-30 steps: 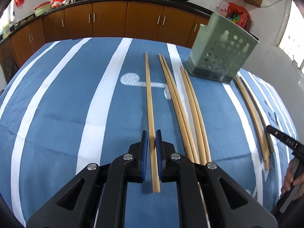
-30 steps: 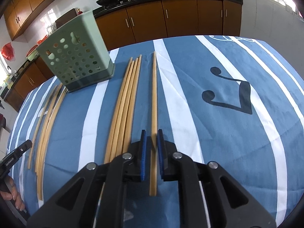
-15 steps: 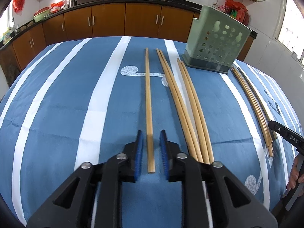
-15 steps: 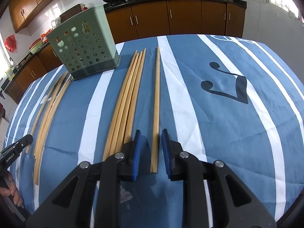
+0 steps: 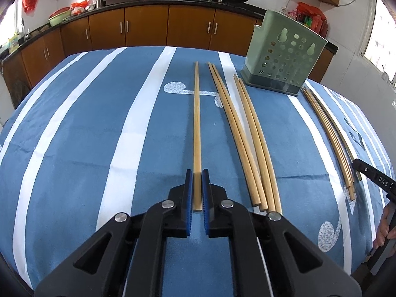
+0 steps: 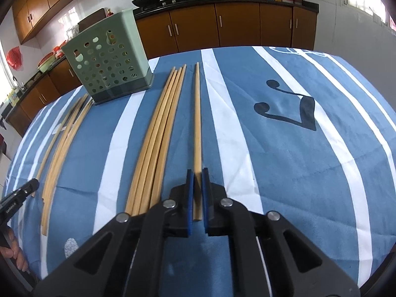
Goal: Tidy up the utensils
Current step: 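Close the left gripper on a single wooden chopstick while the right gripper holds its chopstick, then lift both held chopsticks upright and carry them over the green holder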
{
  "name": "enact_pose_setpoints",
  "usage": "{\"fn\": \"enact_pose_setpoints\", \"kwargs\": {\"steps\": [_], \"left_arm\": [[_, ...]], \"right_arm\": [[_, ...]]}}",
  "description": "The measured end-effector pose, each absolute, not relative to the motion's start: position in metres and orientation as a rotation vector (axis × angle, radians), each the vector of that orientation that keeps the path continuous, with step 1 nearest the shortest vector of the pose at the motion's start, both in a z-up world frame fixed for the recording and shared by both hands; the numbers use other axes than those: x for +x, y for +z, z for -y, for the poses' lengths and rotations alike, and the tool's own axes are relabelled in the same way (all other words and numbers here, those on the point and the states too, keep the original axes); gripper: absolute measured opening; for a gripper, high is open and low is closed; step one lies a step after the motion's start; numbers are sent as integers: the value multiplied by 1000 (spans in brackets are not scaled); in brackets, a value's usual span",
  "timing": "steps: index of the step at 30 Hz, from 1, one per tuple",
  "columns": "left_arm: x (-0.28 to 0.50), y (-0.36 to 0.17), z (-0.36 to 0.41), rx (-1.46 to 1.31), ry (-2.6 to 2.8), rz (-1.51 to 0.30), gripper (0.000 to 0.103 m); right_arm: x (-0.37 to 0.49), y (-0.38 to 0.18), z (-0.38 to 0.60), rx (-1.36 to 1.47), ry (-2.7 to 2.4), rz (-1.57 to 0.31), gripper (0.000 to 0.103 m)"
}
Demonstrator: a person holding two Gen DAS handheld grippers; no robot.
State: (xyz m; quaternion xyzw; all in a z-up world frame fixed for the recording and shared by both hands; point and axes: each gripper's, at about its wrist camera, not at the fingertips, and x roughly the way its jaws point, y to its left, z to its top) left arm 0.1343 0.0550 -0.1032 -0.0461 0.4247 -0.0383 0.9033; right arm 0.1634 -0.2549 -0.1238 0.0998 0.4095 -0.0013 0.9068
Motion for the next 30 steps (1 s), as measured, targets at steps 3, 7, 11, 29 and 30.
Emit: {"fn": "enact_pose_setpoints", "kwargs": {"steps": [3, 7, 11, 29, 30], "left_arm": [[133, -94, -58, -105, -84, -855, 7], [126, -59, -66, -123, -90, -745, 7], [124, -26, -77, -165, -86, -645, 7], [144, 58, -92, -198, -54, -425, 7], [146, 60, -91, -196, -52, -424, 7]], "right_arm": [[157, -108, 258, 212, -6, -787, 7], [148, -78, 263, 206, -15, -691, 7], [141, -45, 270, 209, -18, -580, 7], [148, 34, 279, 221, -14, -360, 7], [150, 36, 279, 222, -14, -358, 7]]}}
